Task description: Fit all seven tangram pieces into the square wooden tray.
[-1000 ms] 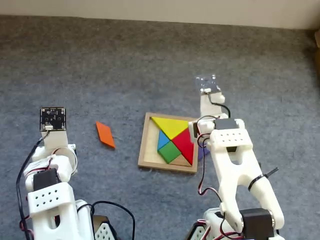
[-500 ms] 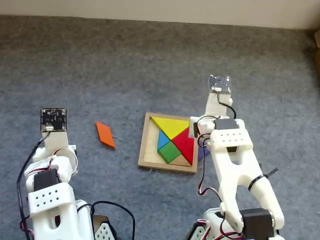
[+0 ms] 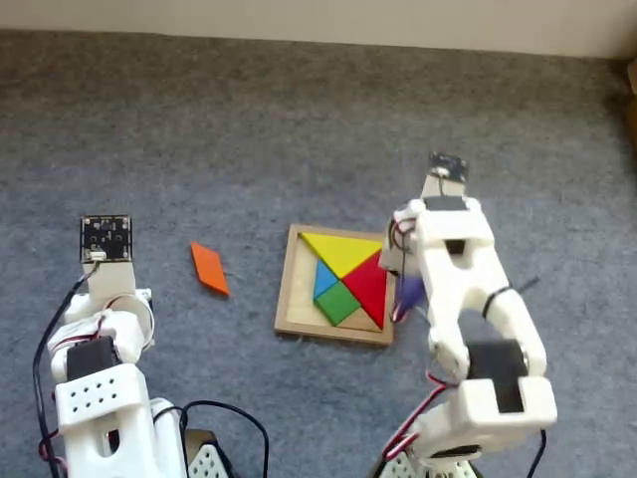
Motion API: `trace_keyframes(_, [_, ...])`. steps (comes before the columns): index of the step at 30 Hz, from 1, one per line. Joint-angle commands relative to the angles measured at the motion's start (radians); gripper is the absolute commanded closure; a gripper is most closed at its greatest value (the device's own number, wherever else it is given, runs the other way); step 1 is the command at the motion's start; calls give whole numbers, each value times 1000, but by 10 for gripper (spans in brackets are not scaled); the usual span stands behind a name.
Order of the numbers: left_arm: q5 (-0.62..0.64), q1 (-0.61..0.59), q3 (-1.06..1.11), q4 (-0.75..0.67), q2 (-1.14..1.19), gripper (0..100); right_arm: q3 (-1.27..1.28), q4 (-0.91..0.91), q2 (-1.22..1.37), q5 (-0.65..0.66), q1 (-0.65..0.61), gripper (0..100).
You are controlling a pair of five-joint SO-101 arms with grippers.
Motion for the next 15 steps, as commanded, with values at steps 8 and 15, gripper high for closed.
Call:
trace_keyframes(8, [-9,13,-4,-15,-13,933,-120,108,143,-6,19,839])
trace_keyframes(15, [-9,13,-4,-15,-13,933,-116,216,105,118,82,839])
